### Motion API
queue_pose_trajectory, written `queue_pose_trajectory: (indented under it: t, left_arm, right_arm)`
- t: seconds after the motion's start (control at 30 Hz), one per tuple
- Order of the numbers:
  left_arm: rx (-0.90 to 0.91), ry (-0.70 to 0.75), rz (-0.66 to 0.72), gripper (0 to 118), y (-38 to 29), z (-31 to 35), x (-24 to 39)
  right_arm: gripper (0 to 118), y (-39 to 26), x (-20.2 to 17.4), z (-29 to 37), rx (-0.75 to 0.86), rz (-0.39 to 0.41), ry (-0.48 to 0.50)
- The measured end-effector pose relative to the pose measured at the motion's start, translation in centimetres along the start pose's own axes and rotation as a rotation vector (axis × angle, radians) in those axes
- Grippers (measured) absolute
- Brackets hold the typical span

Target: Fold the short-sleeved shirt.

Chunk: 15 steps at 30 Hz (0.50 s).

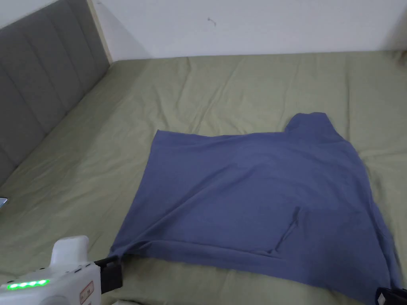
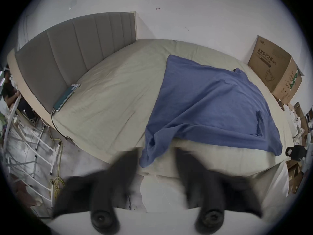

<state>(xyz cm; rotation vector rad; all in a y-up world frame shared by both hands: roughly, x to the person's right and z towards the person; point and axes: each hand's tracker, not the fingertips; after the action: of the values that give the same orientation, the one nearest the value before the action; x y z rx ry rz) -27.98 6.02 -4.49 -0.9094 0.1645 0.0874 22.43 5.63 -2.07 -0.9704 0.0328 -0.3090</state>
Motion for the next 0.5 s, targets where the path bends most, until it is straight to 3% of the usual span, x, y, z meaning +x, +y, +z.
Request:
queue_pose_trajectory:
  t: [0.03,0.07,0.17,0.2,0.23,0.27,0.3,0.33,0.37,0.4,0.43,0.5]
  left_arm:
    - [-0.020,-0.011,0.014,99,0.2,-0.6,0.0]
    - [-0.008,-0.026,0.030,109,0.2,-1.1,-0.1]
    - [-0.040,-0.027,0.044,108,0.5,-3.4,0.0]
    - [-0.070,-0.016,0.041,103,0.4,-4.2,0.0]
    - [-0.073,-0.022,0.038,88,0.2,-4.9,-0.1]
    - [-0.086,-0.021,0.037,58,0.1,-5.3,0.2]
    - [-0.128,-0.013,0.039,8,-0.3,-5.7,0.3]
    - [-0.144,-0.018,0.035,4,-0.7,-6.1,0.3]
    - [-0.131,-0.021,0.035,4,-1.2,-6.3,0.3]
    - [-0.128,-0.022,0.034,4,-1.3,-6.3,0.3]
    - [-0.128,-0.029,0.030,3,-1.2,-6.2,0.2]
    - [-0.121,-0.031,0.041,3,-0.9,-6.2,-0.2]
  right_arm:
    - [2,0.1,0.0,0.0,-0.003,0.015,-0.017]
    - [2,0.3,0.1,0.0,0.000,0.023,-0.027]
    - [2,0.6,0.3,-0.1,-0.001,0.018,-0.029]
    - [2,0.6,0.4,-0.2,-0.006,0.015,-0.024]
    - [2,0.6,0.4,-0.4,-0.011,0.011,-0.022]
    - [2,0.6,0.5,-0.6,-0.019,0.011,-0.024]
    - [2,0.5,0.5,-0.9,-0.026,0.019,-0.028]
    - [9,0.4,0.4,-0.9,-0.027,0.029,-0.036]
    - [28,0.1,0.2,-0.9,-0.019,0.081,-0.054]
    - [68,0.0,-0.1,-0.9,-0.008,0.127,-0.066]
    - [90,-0.2,-0.2,-0.9,0.003,0.154,-0.071]
    - [96,-0.2,0.1,-1.6,0.005,0.188,-0.075]
